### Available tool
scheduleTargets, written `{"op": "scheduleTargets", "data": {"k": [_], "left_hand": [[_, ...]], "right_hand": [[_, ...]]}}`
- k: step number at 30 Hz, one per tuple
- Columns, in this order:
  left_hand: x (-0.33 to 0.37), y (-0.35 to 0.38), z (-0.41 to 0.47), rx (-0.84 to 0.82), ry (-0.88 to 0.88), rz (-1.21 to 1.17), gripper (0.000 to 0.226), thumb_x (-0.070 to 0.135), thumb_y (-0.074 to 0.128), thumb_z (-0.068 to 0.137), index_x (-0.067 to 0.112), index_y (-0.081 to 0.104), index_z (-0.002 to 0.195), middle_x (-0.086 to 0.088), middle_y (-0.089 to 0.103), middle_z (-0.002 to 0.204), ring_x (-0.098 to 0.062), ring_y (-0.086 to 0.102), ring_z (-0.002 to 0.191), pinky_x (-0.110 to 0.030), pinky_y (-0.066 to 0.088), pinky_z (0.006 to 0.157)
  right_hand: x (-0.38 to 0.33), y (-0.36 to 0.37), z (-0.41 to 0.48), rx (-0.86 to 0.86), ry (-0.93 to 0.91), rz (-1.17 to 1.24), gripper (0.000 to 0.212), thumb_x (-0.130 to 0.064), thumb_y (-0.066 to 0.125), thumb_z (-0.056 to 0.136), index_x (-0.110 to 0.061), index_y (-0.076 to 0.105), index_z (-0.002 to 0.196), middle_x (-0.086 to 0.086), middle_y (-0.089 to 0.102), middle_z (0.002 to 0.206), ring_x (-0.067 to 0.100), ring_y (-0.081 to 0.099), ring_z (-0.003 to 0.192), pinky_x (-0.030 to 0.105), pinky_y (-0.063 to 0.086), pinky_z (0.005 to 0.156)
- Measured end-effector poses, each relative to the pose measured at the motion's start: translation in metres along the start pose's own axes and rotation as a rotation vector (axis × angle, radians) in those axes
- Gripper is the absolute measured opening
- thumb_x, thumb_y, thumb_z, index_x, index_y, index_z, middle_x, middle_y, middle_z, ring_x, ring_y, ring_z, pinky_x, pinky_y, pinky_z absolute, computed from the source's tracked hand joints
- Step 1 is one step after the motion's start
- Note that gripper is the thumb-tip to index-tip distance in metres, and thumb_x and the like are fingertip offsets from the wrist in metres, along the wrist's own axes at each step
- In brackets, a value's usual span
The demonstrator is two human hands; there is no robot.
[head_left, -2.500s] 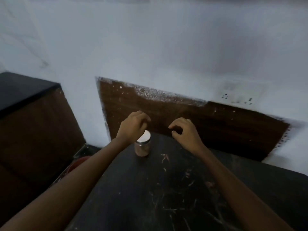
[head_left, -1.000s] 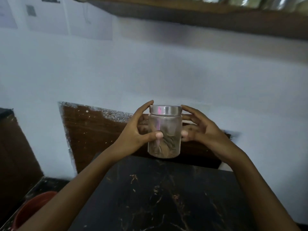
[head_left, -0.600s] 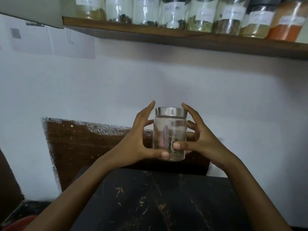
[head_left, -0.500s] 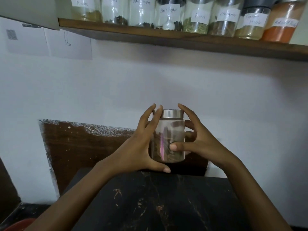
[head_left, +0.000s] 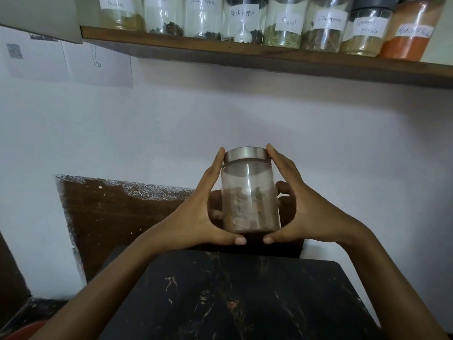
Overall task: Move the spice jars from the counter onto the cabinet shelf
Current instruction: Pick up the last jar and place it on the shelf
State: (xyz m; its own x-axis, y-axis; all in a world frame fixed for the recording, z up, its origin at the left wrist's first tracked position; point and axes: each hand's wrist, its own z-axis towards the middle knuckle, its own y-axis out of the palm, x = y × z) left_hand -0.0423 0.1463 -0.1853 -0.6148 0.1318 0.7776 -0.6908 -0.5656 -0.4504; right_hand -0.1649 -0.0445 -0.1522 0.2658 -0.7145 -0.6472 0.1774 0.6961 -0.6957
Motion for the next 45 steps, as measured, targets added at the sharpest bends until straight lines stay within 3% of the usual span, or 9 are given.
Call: {"op": "scheduleTargets", "data": {"k": [5,8,10,12,19,24,29,37,45], "left_hand": [[0.006,0.000,0.004,0.023,0.093,0.258,0.139,0.041,0.088,0.052,0.040,-0.016,0.145,0.029,-0.012,0.149,0.014,0.006,0.136,0.005,0.023,0.096],[0.005,0.002,0.006,0.045,0.120,0.264,0.134,0.037,0.090,0.053,0.037,-0.005,0.148,0.017,0.005,0.149,0.012,0.015,0.135,0.002,0.025,0.097],[0.003,0.001,0.006,0.054,0.093,0.190,0.132,0.032,0.090,0.052,0.038,0.000,0.148,0.018,0.012,0.147,0.008,0.022,0.135,-0.004,0.031,0.099],[0.004,0.000,0.003,0.051,0.078,0.111,0.131,0.026,0.091,0.052,0.039,0.003,0.148,0.020,0.015,0.146,0.011,0.026,0.132,-0.004,0.036,0.094],[0.008,0.002,-0.001,-0.004,0.062,0.054,0.131,0.022,0.091,0.054,0.043,0.000,0.147,0.026,0.009,0.148,0.004,0.023,0.137,-0.012,0.040,0.097],[0.016,0.009,0.003,-0.013,0.143,0.322,0.137,0.038,0.088,0.055,0.041,-0.016,0.144,0.025,-0.016,0.149,0.020,-0.002,0.133,0.006,0.022,0.094],[0.014,0.007,0.003,0.042,0.159,0.264,0.131,0.031,0.090,0.054,0.035,0.000,0.149,0.019,0.009,0.146,0.008,0.019,0.135,-0.002,0.029,0.099],[0.024,0.006,0.003,-0.033,0.134,0.053,0.132,0.035,0.087,0.054,0.051,-0.010,0.142,0.035,0.000,0.149,-0.001,0.016,0.142,-0.038,0.034,0.111],[0.026,0.005,0.009,-0.106,0.057,0.141,0.131,0.028,0.088,0.056,0.045,-0.007,0.144,0.043,0.001,0.144,0.021,0.025,0.128,-0.001,0.032,0.097]], "right_hand": [[-0.011,0.006,0.001,0.075,-0.025,-0.234,0.128,-0.031,0.087,0.054,-0.049,-0.005,0.141,-0.033,0.000,0.140,-0.007,0.039,0.112,0.009,0.045,0.085],[-0.016,0.006,-0.002,0.062,-0.020,-0.285,0.129,-0.035,0.088,0.053,-0.052,-0.007,0.139,-0.035,-0.004,0.139,-0.013,0.036,0.114,0.015,0.049,0.086],[-0.017,0.003,-0.005,0.036,-0.015,-0.257,0.131,-0.040,0.087,0.052,-0.055,-0.011,0.137,-0.038,-0.008,0.139,-0.025,0.022,0.117,0.003,0.038,0.092],[-0.016,-0.002,-0.008,0.008,0.002,-0.248,0.129,-0.046,0.084,0.050,-0.057,-0.014,0.135,-0.040,-0.012,0.140,-0.017,0.022,0.119,-0.003,0.030,0.094],[-0.016,-0.004,-0.010,-0.004,0.020,-0.168,0.127,-0.041,0.085,0.049,-0.057,-0.005,0.137,-0.037,0.003,0.140,-0.005,0.027,0.129,0.010,0.038,0.100],[-0.021,0.003,-0.008,0.001,0.008,-0.252,0.125,-0.044,0.084,0.048,-0.051,-0.001,0.139,-0.032,0.006,0.140,-0.002,0.033,0.126,0.027,0.045,0.100],[-0.023,-0.004,-0.012,0.020,0.003,-0.207,0.128,-0.052,0.082,0.045,-0.053,-0.005,0.140,-0.036,0.000,0.142,0.001,0.034,0.125,0.021,0.038,0.104],[-0.023,-0.019,-0.023,0.024,0.048,-0.068,0.127,-0.039,0.088,0.043,-0.059,0.002,0.136,-0.040,0.016,0.136,-0.006,0.046,0.112,0.010,0.046,0.082],[-0.022,-0.021,-0.029,0.098,0.019,-0.189,0.122,-0.048,0.084,0.042,-0.065,0.000,0.130,-0.049,0.010,0.128,-0.015,0.035,0.114,0.003,0.041,0.086]]}}
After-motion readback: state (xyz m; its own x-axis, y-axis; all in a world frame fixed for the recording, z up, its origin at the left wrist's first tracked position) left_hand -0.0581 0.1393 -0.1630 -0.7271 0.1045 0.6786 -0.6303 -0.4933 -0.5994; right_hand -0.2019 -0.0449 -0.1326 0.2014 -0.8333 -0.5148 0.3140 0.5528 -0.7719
